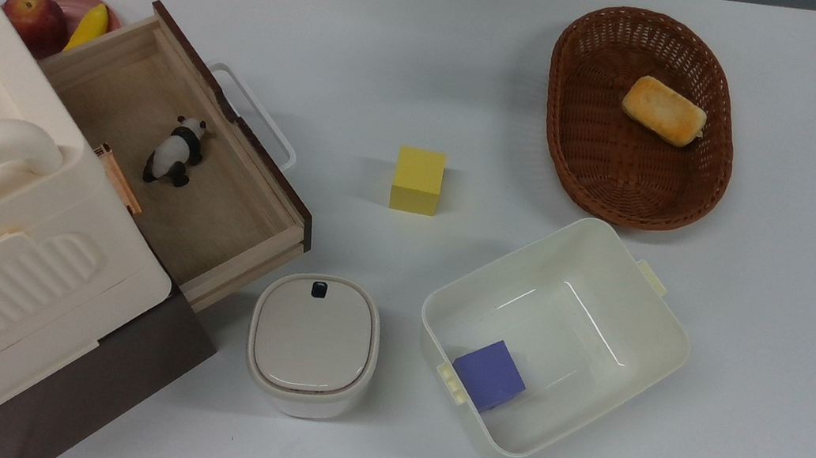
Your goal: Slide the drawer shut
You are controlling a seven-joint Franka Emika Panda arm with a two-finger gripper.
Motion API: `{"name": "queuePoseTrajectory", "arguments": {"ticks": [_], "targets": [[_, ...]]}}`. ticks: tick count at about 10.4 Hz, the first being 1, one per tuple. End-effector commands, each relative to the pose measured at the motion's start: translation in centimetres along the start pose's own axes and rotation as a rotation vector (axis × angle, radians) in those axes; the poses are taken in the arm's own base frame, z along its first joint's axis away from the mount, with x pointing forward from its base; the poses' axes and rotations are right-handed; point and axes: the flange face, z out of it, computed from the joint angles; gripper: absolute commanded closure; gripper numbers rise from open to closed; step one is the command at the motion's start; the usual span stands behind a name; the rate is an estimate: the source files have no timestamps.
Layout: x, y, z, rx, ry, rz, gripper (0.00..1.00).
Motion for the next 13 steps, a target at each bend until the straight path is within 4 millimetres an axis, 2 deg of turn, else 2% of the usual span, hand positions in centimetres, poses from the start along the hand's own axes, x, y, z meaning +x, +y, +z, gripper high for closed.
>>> {"name": "queuePoseTrajectory", "arguments": {"ticks": [1, 3, 5, 7, 10, 13], "targets": [[0.3, -0.5, 1.7, 0.017, 0.022, 0.149, 1.0], [0.4, -0.7, 2.4, 0.023, 0.009, 0.191, 1.0], [0.4, -1.5, 4.0, 0.015, -0.022, 0.24, 1.0], [1.4, -1.2, 5.6, 0.021, -0.02, 0.359, 1.0], [3.3, -0.1, 8.3, 0.039, 0.016, 0.662, 1.0], [4.8, 1.9, 10.9, 0.03, 0.01, 0.738, 1.0]]}}
